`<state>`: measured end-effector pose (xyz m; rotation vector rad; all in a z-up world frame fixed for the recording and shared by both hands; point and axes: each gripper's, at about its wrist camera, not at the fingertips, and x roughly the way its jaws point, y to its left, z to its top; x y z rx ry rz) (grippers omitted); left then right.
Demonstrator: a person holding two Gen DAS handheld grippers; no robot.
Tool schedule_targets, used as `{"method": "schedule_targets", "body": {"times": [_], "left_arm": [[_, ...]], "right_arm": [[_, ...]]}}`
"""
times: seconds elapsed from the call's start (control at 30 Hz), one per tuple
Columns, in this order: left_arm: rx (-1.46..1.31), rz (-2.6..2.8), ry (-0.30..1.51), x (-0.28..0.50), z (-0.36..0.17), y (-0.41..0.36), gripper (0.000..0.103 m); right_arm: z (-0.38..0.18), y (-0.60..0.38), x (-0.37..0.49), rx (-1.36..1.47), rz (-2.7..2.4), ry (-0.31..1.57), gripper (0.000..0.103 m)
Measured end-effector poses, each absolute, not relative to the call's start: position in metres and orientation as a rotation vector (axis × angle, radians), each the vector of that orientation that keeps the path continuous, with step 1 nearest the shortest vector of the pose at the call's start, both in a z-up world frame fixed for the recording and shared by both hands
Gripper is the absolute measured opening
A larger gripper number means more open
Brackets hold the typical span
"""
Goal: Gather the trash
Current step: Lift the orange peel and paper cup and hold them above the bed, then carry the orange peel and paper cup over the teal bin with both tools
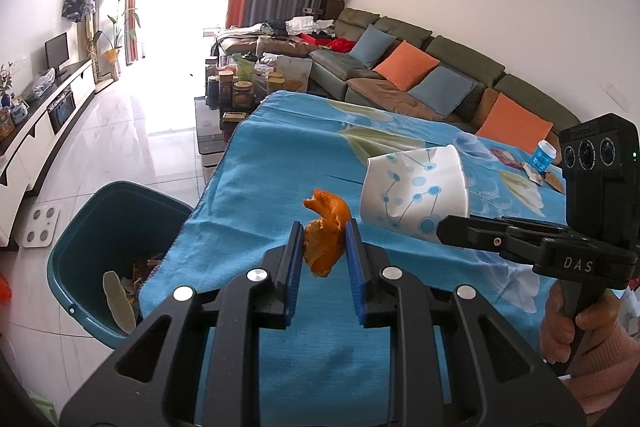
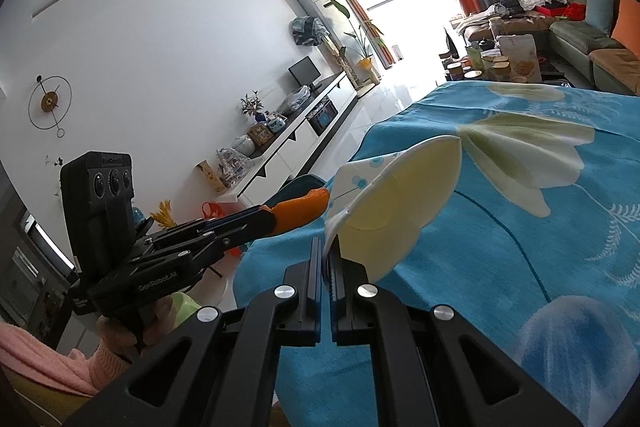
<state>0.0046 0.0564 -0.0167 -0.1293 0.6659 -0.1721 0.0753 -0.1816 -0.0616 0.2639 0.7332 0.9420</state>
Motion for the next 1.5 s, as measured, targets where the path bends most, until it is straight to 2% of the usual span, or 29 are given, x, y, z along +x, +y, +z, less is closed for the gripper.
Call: {"method": "schedule_targets", "body": {"times": [1.03,1.1,1.13,1.5], "left_arm": [[-0.145,-0.105,0.648,-0.005,-0.01,0.073,0.021],[-0.149,-0.1,0.646,-0.006,-0.009,0.075,0.019],[-0.152,-0.101,0.647,-0.006,-0.009,0.076,0.015],[-0.175,-0.095,0.659,-0.005,-0.017,0.086,0.013]], "right_arm": [[-0.061,-0.149,0.074,0.236,1.017,0.756,0.002],[-0.061,-0.145,0.075,0.232,1.022,0.758,0.002],[-0.061,-0.145,0.074,0.23,1.024,0.758,0.002],[-0.063,-0.139,0.073,0.215,1.037,0.771,0.002]]}}
